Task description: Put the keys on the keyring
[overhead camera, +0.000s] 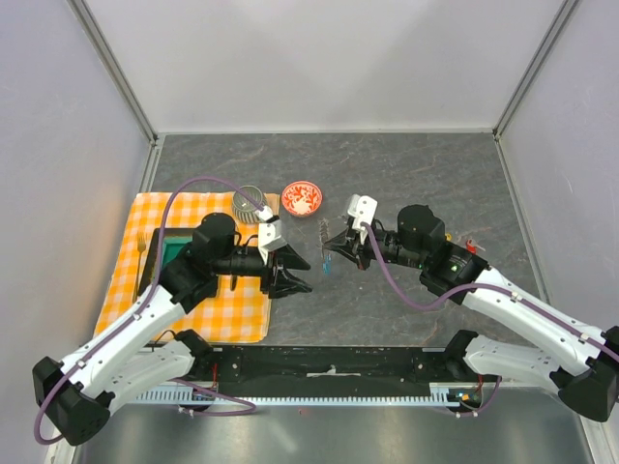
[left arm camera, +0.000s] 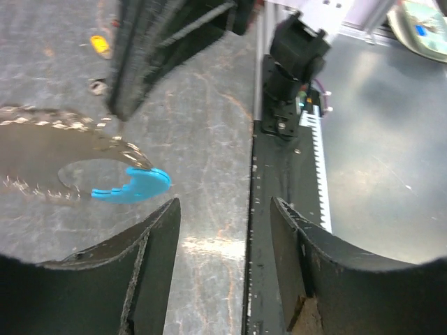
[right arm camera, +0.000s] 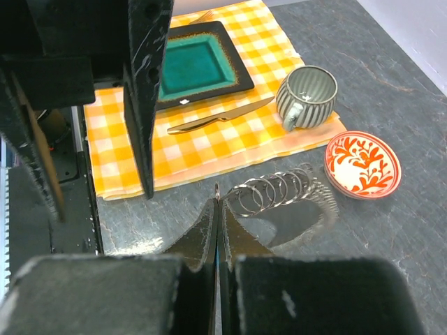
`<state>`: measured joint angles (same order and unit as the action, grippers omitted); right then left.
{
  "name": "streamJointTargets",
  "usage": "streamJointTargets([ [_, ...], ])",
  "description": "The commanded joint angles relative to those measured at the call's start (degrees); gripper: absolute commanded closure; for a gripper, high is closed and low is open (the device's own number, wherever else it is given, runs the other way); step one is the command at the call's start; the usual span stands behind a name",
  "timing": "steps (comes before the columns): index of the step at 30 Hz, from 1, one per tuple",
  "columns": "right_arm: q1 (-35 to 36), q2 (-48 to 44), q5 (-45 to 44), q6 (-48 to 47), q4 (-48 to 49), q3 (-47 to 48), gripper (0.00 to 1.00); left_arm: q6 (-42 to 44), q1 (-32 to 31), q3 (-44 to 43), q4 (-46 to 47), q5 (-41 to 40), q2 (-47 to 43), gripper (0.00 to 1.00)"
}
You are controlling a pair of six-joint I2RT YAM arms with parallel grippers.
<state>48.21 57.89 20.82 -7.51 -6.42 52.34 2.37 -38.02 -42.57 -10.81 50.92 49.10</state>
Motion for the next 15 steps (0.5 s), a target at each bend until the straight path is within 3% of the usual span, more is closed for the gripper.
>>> streamJointTargets([
  [1,-0.13,-2.16,1.85,-0.93,4.57,-0.83,1.00,-0.26,-0.12,-4.01,0.26,-9.77,0.64,0.40],
  [7,-0.13,-3.04,3.88,-1.63,4.92,-1.71,1.00,-0.44,-0.12,-4.19,5.44,-15.85,1.52,0.42],
  [15,-0.13,-3.13,7.74,-1.28,4.75,-2.06,1.00,3.33,-0.12,-6.91,7.03,-7.52,6.00,0.45],
])
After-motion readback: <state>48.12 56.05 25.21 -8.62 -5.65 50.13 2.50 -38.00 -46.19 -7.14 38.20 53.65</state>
